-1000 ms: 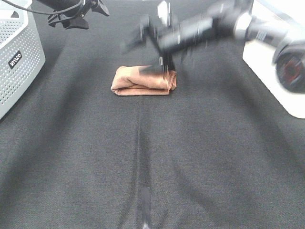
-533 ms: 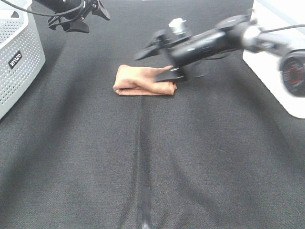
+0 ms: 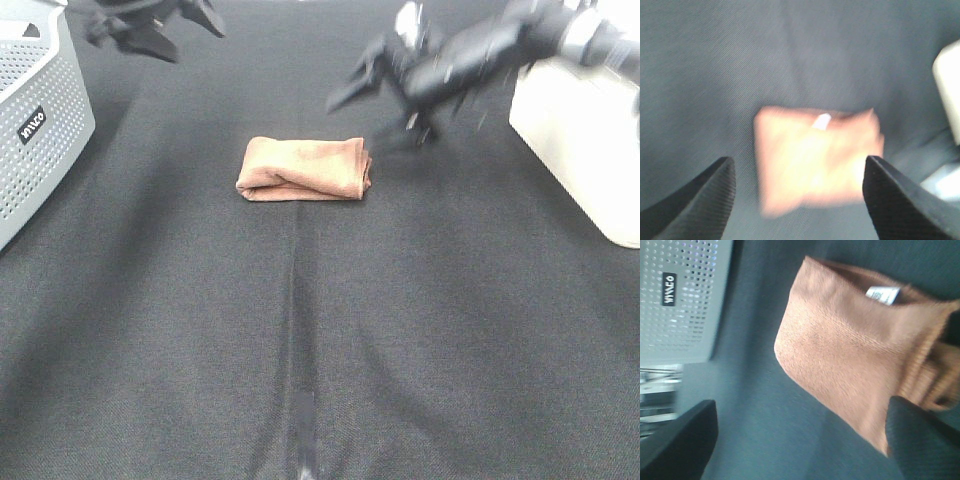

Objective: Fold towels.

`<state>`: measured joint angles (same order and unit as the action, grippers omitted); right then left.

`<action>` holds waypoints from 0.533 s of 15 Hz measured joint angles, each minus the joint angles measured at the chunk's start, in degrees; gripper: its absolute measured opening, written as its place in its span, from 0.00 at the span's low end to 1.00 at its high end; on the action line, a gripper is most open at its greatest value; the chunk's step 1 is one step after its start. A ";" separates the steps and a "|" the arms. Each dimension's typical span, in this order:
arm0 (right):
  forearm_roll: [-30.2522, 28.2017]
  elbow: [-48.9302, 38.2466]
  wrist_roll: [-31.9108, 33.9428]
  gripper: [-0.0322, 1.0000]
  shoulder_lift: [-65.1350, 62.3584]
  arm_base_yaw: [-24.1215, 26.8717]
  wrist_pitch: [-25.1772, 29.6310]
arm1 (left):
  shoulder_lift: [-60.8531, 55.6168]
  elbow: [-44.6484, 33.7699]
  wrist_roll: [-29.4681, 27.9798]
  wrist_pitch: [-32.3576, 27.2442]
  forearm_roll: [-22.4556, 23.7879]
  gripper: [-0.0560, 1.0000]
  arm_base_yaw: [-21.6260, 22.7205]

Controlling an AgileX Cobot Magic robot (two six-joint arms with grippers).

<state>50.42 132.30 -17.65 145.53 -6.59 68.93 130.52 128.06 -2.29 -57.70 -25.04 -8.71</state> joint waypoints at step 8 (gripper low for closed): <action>-23.09 -3.15 9.51 0.86 -24.47 0.00 0.40 | -16.67 0.00 -0.17 -11.75 18.16 0.70 0.00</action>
<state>27.33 129.14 -8.14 121.07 -6.59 69.33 113.85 128.06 -2.46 -69.44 -6.88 -8.71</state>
